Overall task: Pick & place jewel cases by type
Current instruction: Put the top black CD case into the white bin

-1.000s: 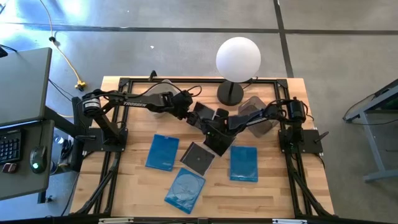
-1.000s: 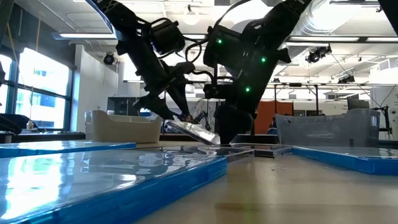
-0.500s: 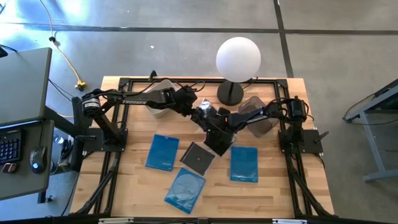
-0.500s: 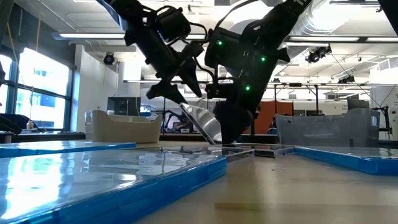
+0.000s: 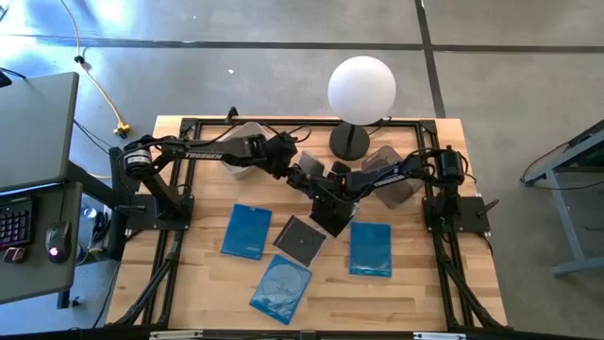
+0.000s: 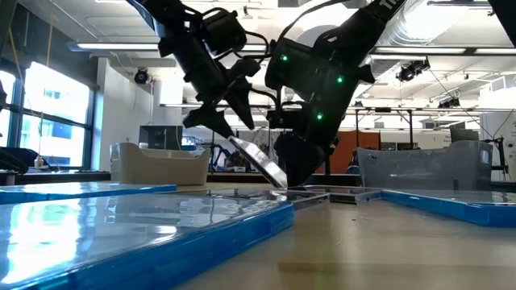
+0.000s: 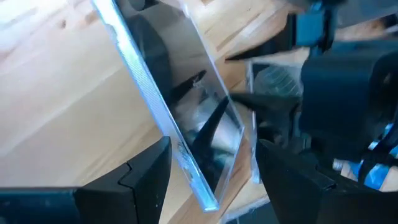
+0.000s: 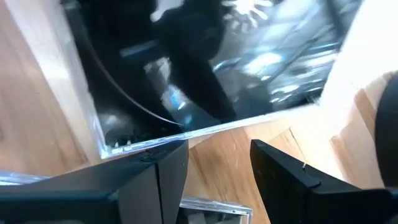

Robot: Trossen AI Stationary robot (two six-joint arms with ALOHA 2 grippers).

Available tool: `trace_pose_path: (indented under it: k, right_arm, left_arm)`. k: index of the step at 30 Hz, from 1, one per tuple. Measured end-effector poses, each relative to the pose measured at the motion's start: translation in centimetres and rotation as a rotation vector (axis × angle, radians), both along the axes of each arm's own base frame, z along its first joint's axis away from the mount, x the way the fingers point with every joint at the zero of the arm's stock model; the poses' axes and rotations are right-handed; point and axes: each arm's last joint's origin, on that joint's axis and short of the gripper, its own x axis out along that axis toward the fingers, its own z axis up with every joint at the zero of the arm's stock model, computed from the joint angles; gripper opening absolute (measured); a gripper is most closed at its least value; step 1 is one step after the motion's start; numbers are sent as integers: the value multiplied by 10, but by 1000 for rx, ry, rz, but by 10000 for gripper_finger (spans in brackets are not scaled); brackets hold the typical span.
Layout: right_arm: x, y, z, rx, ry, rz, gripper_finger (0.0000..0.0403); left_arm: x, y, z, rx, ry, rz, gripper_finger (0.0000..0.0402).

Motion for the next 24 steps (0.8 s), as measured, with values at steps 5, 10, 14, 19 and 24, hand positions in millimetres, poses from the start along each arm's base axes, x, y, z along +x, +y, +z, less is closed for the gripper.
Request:
trace_pose_path:
  k: [5,10,14,19,24]
  right_arm:
    - [0,-1,0,-22,4,-12,169]
    - [-1,-2,0,-32,6,-17,169]
    - [0,-2,0,-34,3,-9,169]
    - [1,-2,0,-54,9,24,169]
    - [2,-2,1,-75,12,40,169]
  left_arm:
    - [0,0,-1,-7,7,2,230]
    - [0,0,-1,-7,4,2,230]
    - [0,0,-1,-2,-2,1,230]
    - [0,0,-1,9,-3,-2,230]
    - [0,0,-1,22,-2,-17,230]
